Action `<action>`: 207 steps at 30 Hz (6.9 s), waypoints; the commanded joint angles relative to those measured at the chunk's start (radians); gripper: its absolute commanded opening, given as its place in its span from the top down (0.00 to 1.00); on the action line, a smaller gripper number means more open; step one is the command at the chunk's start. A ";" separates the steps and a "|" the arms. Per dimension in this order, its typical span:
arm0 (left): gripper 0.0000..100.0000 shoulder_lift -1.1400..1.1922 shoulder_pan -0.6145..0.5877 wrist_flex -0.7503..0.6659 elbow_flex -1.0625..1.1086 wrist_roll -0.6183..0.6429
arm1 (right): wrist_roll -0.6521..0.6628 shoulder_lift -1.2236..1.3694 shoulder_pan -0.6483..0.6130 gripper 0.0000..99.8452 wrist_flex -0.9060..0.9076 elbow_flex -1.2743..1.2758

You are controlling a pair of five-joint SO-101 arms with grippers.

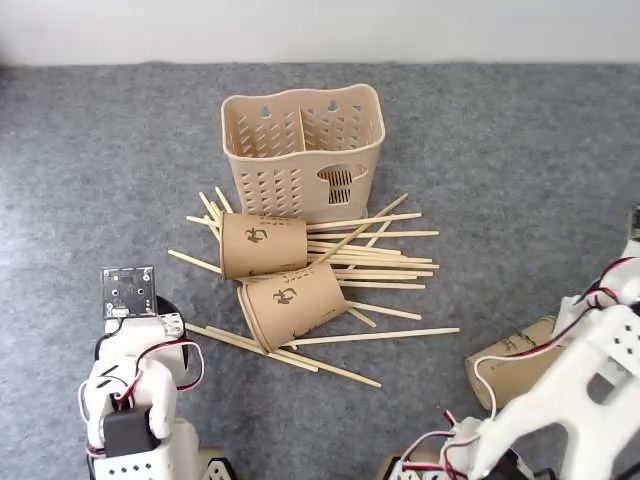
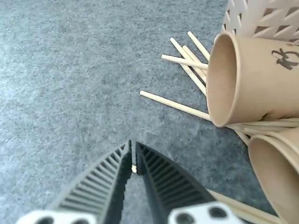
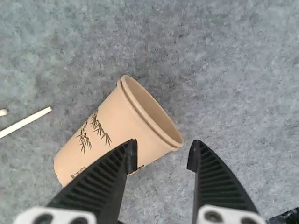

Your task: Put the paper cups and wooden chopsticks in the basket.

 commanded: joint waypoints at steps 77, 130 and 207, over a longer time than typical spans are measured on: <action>0.98 -0.011 -0.006 -0.020 -0.008 0.006 | 0.221 -0.255 -0.352 0.99 0.143 -0.141; 0.98 -0.011 -0.006 -0.021 0.005 0.006 | -0.298 -0.257 0.094 0.84 0.036 0.110; 0.98 -0.011 -0.006 -0.035 0.008 0.006 | -0.103 -0.268 -0.168 0.99 -0.117 0.170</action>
